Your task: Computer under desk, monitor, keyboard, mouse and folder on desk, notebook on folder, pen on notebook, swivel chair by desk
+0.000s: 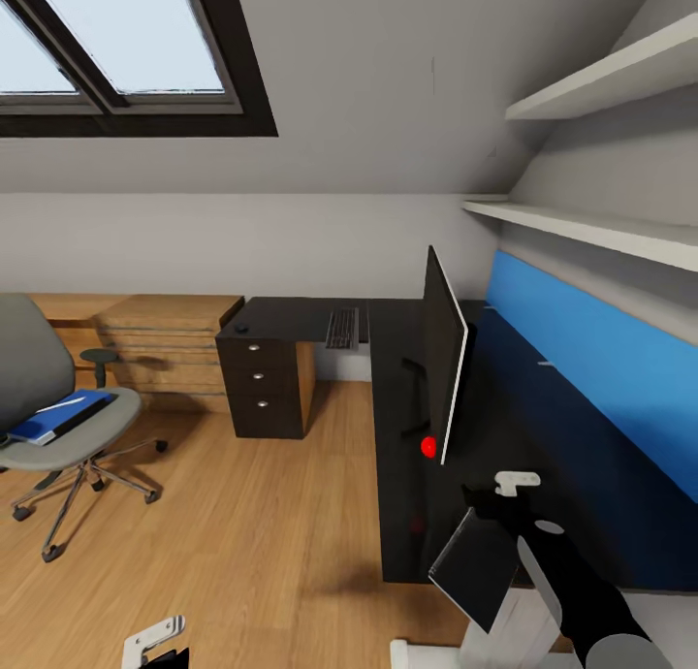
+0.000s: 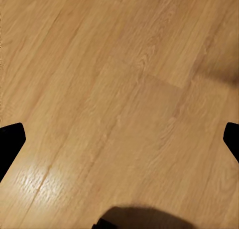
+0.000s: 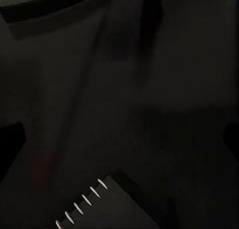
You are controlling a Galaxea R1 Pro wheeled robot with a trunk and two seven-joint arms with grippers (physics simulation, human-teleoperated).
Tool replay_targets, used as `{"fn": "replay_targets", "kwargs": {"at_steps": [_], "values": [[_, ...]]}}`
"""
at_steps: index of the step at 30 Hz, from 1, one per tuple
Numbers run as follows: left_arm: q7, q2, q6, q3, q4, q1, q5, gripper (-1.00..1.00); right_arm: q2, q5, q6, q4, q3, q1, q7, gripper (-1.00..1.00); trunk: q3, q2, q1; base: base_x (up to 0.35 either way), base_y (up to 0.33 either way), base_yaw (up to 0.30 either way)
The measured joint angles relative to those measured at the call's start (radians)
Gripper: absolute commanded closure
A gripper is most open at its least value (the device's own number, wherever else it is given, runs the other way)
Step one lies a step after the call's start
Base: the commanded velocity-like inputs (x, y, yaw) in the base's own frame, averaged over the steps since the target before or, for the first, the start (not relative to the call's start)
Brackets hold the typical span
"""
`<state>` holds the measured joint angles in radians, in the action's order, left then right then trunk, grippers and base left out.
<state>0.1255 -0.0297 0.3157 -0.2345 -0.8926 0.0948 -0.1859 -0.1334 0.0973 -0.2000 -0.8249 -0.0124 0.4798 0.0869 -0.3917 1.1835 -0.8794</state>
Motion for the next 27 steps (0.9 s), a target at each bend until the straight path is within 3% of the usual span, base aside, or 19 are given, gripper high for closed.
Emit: {"fn": "replay_targets", "kwargs": {"at_steps": [27], "values": [[-0.001,0.005,0.0,0.0,0.003,0.0,0.0,-1.0,0.001,-0.001,0.004,-0.005,0.001,-0.002,0.005,-1.0,0.079,-0.175,0.096,0.0,0.0,0.0]]}}
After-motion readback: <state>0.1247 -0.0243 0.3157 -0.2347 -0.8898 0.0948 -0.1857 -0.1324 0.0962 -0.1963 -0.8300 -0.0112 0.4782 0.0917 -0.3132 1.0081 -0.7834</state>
